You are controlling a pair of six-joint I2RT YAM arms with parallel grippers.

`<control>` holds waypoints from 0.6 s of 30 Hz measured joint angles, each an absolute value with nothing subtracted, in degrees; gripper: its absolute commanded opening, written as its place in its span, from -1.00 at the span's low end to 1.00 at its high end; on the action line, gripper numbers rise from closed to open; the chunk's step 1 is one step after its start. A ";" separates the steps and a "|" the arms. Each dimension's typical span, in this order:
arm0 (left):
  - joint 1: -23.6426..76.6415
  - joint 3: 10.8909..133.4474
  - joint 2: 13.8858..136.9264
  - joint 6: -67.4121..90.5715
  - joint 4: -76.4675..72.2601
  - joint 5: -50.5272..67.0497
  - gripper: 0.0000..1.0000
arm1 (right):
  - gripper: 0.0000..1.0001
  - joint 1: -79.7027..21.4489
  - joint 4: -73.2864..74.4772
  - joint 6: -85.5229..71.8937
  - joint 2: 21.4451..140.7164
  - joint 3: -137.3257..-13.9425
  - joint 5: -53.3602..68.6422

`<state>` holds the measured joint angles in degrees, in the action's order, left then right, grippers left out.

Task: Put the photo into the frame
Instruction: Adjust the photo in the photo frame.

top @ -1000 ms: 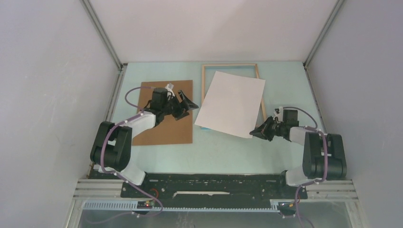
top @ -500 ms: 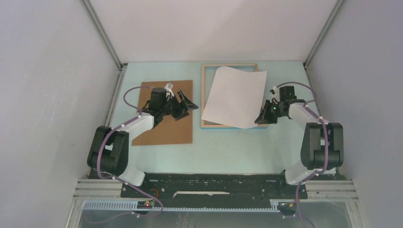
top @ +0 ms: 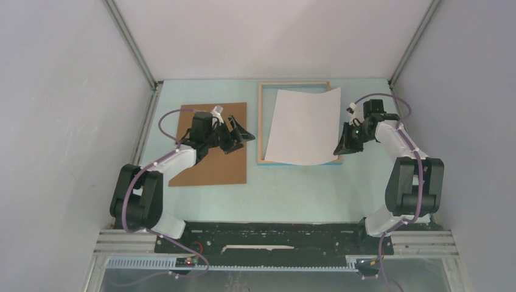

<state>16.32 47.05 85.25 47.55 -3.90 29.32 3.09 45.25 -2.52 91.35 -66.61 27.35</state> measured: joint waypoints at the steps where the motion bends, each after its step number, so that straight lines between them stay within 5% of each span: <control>1: 16.34 47.05 85.25 47.55 -4.05 29.47 0.66 | -1.00 3.09 46.04 -1.96 91.35 -66.61 27.29; 18: 16.32 47.05 84.99 47.59 -5.72 31.77 0.67 | -1.00 1.52 50.39 5.74 94.28 -77.69 20.27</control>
<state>16.32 47.05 84.99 47.59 -5.72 31.77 1.52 50.39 5.74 94.28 -77.69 20.27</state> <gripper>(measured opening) 0.833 0.006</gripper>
